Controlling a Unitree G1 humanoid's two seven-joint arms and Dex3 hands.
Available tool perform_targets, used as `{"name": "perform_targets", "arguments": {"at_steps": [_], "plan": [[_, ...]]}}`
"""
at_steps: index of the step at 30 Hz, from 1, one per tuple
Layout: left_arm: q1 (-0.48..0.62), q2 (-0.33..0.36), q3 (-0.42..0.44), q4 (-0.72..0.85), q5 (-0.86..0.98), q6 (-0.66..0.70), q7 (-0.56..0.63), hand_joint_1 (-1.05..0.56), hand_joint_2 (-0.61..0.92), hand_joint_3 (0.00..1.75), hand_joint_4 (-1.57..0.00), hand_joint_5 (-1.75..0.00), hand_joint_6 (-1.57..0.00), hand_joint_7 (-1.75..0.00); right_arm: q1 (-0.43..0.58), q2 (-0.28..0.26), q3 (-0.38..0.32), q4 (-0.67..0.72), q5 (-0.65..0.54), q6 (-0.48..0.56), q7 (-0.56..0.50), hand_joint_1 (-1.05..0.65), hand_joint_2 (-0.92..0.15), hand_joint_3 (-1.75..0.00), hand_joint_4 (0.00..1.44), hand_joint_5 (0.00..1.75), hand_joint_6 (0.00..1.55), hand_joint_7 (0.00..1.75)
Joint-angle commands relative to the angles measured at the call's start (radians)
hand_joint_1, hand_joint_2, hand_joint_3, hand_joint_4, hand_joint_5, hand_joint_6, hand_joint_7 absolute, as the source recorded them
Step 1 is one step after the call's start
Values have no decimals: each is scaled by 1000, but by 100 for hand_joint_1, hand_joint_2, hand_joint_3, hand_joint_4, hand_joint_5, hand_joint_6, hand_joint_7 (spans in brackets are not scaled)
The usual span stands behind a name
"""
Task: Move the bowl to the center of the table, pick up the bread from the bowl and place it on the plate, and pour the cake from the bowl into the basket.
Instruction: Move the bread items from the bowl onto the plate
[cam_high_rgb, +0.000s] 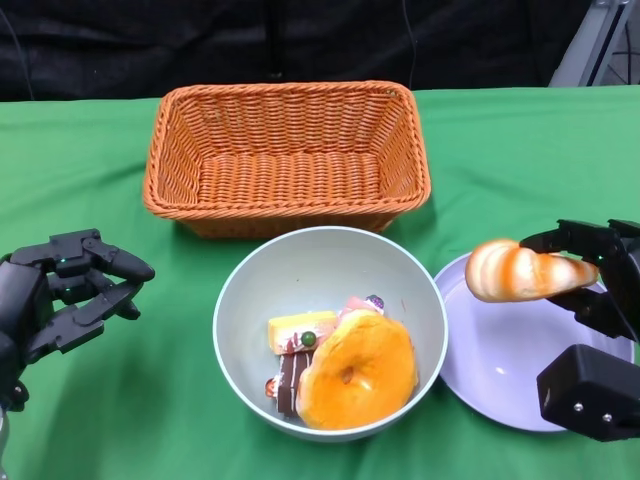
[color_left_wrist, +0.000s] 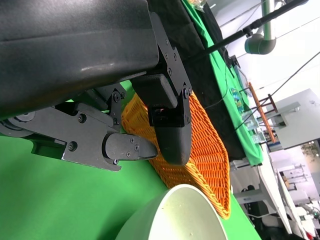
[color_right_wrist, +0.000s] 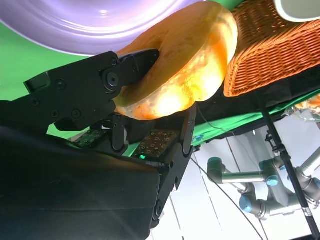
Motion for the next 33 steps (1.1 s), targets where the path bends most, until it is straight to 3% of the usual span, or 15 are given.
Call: {"name": "perform_targets", "arguments": {"at_steps": [1, 3, 9, 21, 29, 32, 33], "plan": [[0, 17, 4, 4, -3, -2, -1, -13, 92, 24, -82, -126, -92, -84, -17, -24, 6, 16, 0, -16, -27, -8, -81, 0, 86, 114, 101, 44], [0, 17, 4, 4, -3, -2, -1, -13, 92, 24, -82, -126, -92, -84, -19, -27, 9, 20, 2, -17, -32, -8, -81, 0, 86, 113, 101, 43], [2, 24, 6, -2, -1, -2, 0, -14, 92, 23, -83, -125, -93, -82, -135, 5, 138, 218, -158, 63, -196, -20, -81, 0, 82, 114, 102, 40], [5, 23, 8, -5, -9, -2, -10, -13, 92, 23, -83, -125, -93, -81, -257, 27, 261, 442, -176, 68, -285, -22, -84, -1, 82, 110, 102, 34], [5, 26, 4, -7, 2, -2, 1, -14, 92, 23, -84, -124, -93, -81, -271, 30, 332, 449, -207, 117, -289, -26, -85, 0, 82, 110, 105, 23], [5, 26, 5, -6, 1, -1, 1, -12, 92, 23, -84, -124, -94, -80, -251, 5, 376, 377, -244, 173, -203, -30, -91, -2, 78, 107, 103, 17], [4, 26, 5, -4, 2, -4, 1, -12, 92, 23, -84, -124, -94, -80, -226, -11, 386, 298, -258, 216, -115, -30, -91, -3, 77, 107, 103, 16]]}}
